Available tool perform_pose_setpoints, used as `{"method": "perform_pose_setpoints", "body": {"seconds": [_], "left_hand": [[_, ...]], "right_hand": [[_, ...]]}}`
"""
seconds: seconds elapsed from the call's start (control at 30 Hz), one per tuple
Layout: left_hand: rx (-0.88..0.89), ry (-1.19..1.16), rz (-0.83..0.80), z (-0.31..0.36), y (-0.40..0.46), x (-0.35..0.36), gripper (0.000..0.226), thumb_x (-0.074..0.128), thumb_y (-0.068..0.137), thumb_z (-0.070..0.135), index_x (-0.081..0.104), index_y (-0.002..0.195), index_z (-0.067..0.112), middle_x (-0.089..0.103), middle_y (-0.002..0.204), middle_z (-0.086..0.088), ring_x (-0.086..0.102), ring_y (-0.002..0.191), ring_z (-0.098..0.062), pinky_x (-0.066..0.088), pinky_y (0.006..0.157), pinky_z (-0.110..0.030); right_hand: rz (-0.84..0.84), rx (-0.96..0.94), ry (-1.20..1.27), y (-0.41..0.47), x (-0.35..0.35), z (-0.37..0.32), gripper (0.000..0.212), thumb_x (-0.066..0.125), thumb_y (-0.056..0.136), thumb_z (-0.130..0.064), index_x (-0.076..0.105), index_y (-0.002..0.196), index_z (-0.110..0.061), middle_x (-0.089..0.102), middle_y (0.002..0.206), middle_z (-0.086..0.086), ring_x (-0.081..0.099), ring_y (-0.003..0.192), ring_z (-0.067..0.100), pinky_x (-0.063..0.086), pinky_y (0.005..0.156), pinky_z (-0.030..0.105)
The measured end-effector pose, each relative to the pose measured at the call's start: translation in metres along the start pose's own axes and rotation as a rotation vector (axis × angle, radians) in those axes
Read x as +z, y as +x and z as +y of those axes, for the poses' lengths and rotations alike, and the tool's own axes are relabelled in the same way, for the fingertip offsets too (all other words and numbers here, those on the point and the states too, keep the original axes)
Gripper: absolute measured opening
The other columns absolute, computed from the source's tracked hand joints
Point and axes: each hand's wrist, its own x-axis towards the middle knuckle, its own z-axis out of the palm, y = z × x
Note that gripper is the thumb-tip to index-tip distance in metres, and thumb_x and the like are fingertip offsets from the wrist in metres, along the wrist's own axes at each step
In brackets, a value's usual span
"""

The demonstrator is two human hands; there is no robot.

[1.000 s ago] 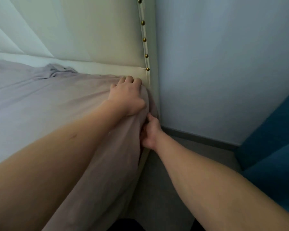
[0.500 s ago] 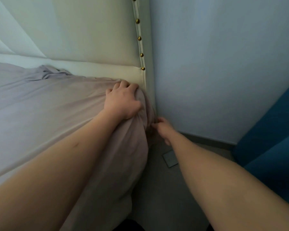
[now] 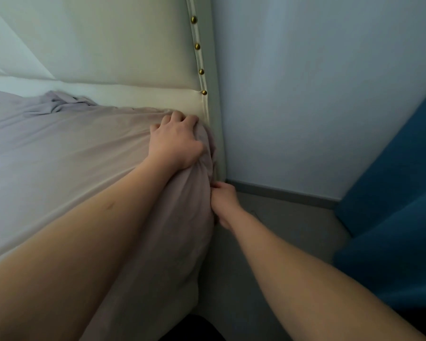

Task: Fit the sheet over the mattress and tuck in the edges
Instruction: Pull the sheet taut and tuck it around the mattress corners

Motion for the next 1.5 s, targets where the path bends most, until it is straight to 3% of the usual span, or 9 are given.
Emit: {"method": "perform_pose_setpoints", "body": {"seconds": [0.13,0.3,0.47,0.63,0.83,0.97,1.23,1.33,1.5], "left_hand": [[0.004,-0.019,0.017,0.003,-0.005,-0.003,0.059,0.057,0.077,0.044,0.053,0.134,0.027,0.055,0.131,-0.009,0.048,0.129,-0.032,0.038,0.102,-0.049],[0.048,-0.013,0.046,0.006,-0.013,-0.008,0.05,0.058,0.073,0.039,0.055,0.12,0.02,0.063,0.118,-0.012,0.056,0.117,-0.035,0.043,0.093,-0.048],[0.183,0.222,0.183,0.014,-0.018,-0.003,0.039,0.055,0.073,0.038,0.06,0.105,0.016,0.059,0.107,-0.018,0.057,0.101,-0.041,0.046,0.084,-0.047],[0.189,0.441,0.019,0.036,-0.048,0.008,0.052,0.052,0.085,0.052,0.057,0.121,0.015,0.051,0.132,-0.023,0.05,0.114,-0.04,0.041,0.088,-0.048],[0.152,0.34,-0.091,0.026,-0.049,-0.039,0.066,0.059,0.081,0.047,0.044,0.138,0.017,0.05,0.139,-0.015,0.047,0.127,-0.038,0.041,0.097,-0.05],[0.12,0.264,-0.217,0.016,-0.038,-0.064,0.06,0.067,0.078,0.039,0.046,0.131,0.021,0.053,0.132,-0.013,0.047,0.123,-0.039,0.042,0.094,-0.049],[0.178,0.294,-0.026,0.008,-0.048,-0.042,0.051,0.051,0.08,0.043,0.051,0.127,0.022,0.058,0.123,-0.008,0.053,0.114,-0.037,0.044,0.089,-0.048],[0.168,0.251,-0.048,0.005,-0.052,-0.031,0.053,0.049,0.079,0.048,0.052,0.127,0.026,0.059,0.122,-0.006,0.053,0.114,-0.036,0.045,0.091,-0.048],[0.135,0.178,-0.023,0.001,-0.053,-0.026,0.055,0.05,0.079,0.05,0.052,0.13,0.03,0.06,0.124,-0.002,0.052,0.117,-0.034,0.043,0.094,-0.048]], "right_hand": [[-0.062,0.099,0.225,0.0,0.0,-0.013,0.023,0.052,0.095,-0.013,0.074,0.099,-0.011,0.076,0.102,0.015,0.069,0.088,0.026,0.054,0.077,0.036],[-0.017,0.186,0.421,-0.008,-0.001,-0.028,0.036,0.042,0.097,-0.017,0.064,0.069,-0.013,0.064,0.068,0.007,0.06,0.054,0.019,0.045,0.047,0.019],[0.01,0.207,0.589,-0.006,-0.001,-0.026,0.045,0.04,0.099,-0.041,0.072,0.099,-0.008,0.071,0.097,0.017,0.066,0.087,0.03,0.054,0.071,0.031],[-0.102,0.268,0.641,-0.009,-0.008,-0.029,0.054,0.037,0.097,-0.056,0.065,0.089,-0.011,0.064,0.073,0.013,0.056,0.063,0.026,0.042,0.057,0.03],[-0.348,0.218,0.93,-0.029,0.02,-0.021,0.076,0.032,0.097,-0.066,0.061,0.135,-0.006,0.068,0.125,0.024,0.063,0.118,0.037,0.051,0.099,0.043],[-0.336,0.27,1.056,-0.03,0.058,-0.017,0.086,0.032,0.091,-0.077,0.059,0.141,-0.012,0.062,0.136,0.022,0.058,0.127,0.037,0.049,0.101,0.045],[-0.503,0.423,-0.009,-0.016,0.027,-0.055,0.104,0.032,0.074,-0.094,0.065,0.131,-0.013,0.072,0.113,0.021,0.07,0.102,0.04,0.055,0.093,0.054],[-0.471,0.348,-0.704,-0.022,0.003,-0.059,0.07,0.037,0.098,-0.059,0.057,0.129,0.001,0.065,0.088,0.027,0.066,0.065,0.036,0.055,0.066,0.036],[0.006,0.08,-0.242,0.013,-0.022,-0.031,0.025,0.054,0.098,-0.028,0.063,0.088,-0.007,0.062,0.072,0.013,0.057,0.05,0.022,0.045,0.05,0.031]]}}
